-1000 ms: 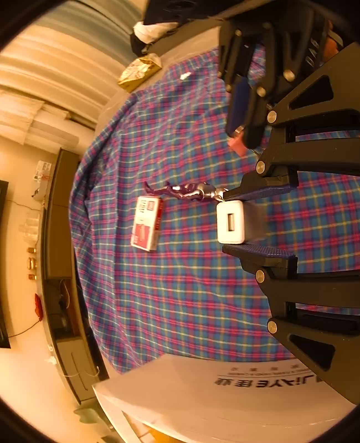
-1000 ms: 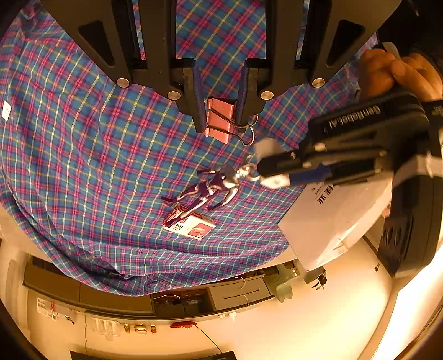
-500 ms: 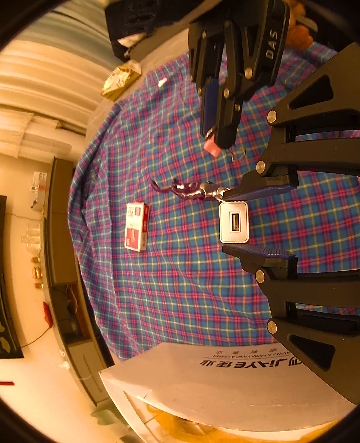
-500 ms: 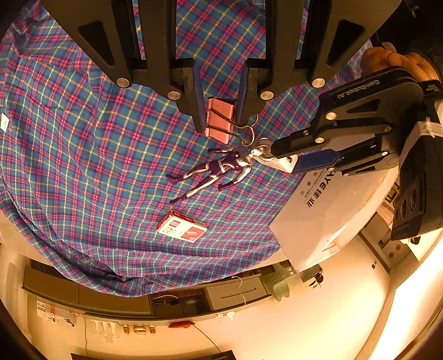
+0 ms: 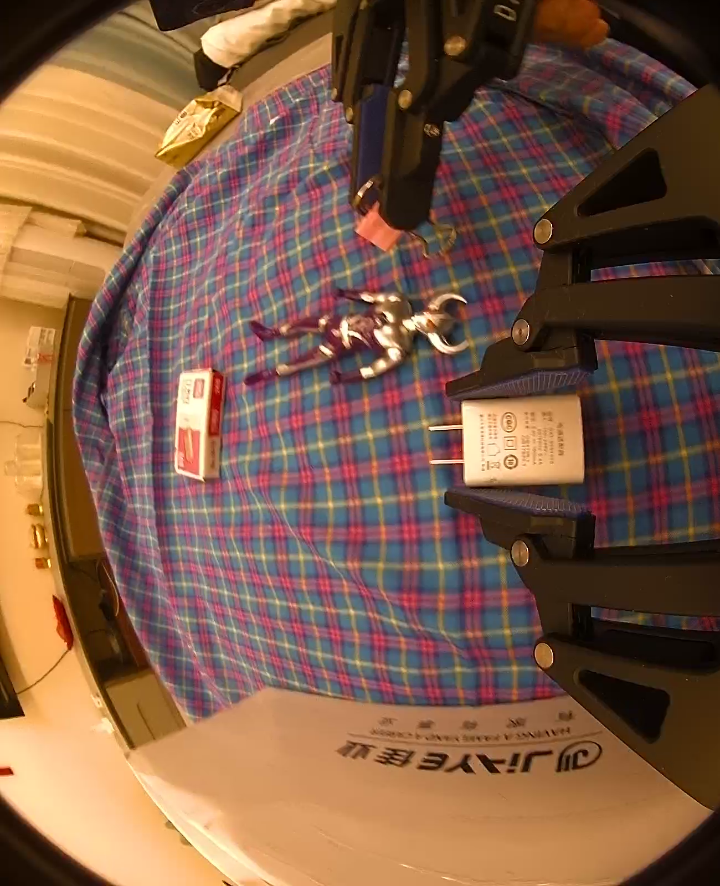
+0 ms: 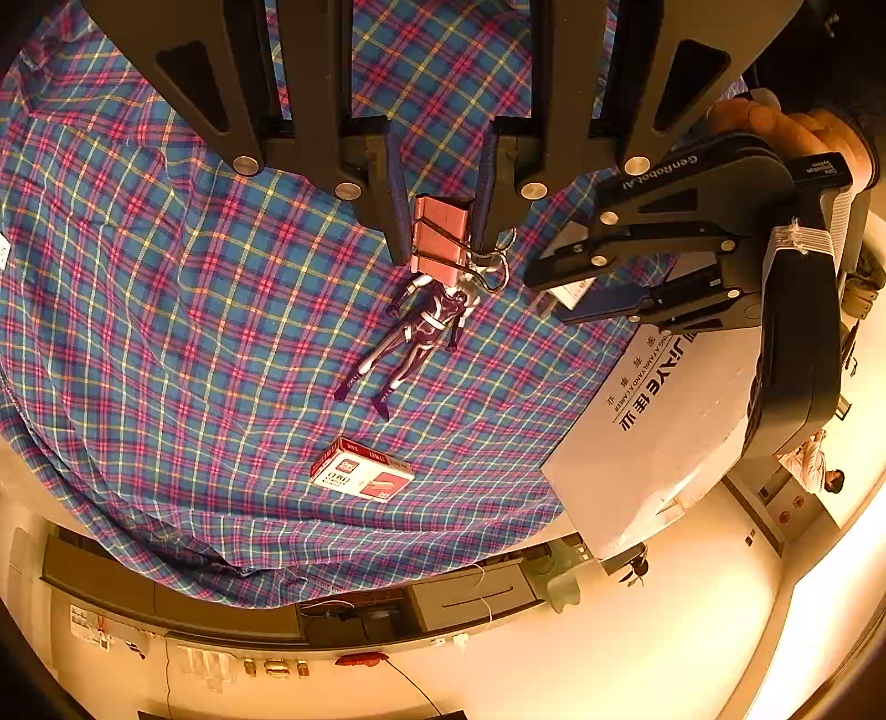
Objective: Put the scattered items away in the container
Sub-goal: 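Carry the binder clip and charger in both grippers over the white box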
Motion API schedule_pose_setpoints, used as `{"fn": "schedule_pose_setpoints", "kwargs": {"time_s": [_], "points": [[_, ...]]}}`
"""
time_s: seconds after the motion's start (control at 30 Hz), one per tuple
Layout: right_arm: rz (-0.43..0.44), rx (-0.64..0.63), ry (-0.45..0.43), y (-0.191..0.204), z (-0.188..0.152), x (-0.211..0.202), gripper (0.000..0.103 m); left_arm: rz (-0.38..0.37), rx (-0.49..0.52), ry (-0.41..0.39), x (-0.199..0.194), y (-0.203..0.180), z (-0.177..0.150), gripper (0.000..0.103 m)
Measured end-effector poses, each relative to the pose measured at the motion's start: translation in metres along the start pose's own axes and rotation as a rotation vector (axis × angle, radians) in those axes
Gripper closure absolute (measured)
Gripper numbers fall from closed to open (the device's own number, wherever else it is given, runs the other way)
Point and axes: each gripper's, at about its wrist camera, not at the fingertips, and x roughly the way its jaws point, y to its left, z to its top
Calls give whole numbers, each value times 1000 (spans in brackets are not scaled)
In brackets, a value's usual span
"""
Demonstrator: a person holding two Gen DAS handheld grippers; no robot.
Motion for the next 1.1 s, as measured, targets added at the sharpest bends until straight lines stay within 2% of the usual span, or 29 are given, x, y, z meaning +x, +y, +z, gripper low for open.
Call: {"fn": "schedule_pose_setpoints", "kwargs": {"time_s": [0.03,0.17,0.2,0.23,0.43,0.8,1.1], "points": [[-1,-1,2,0,0,1,80,0,-3,7,1,3,-3,60],[-4,-7,5,1,-2,1,80,17,10,1,1,5,-11,59],[-6,-8,5,2,-2,1,80,19,16,2,0,5,-11,61],[-7,-9,5,2,-2,1,80,19,19,0,0,5,-11,71],[-8,-22,-6,10,-1,-4,80,28,24,-22,-11,5,-8,72],[-6,-84,-50,41,-1,-25,80,9,-7,-125,-64,8,2,72],[-2,-142,-103,79,-4,-52,80,-9,-23,-230,-123,11,-4,72]]}}
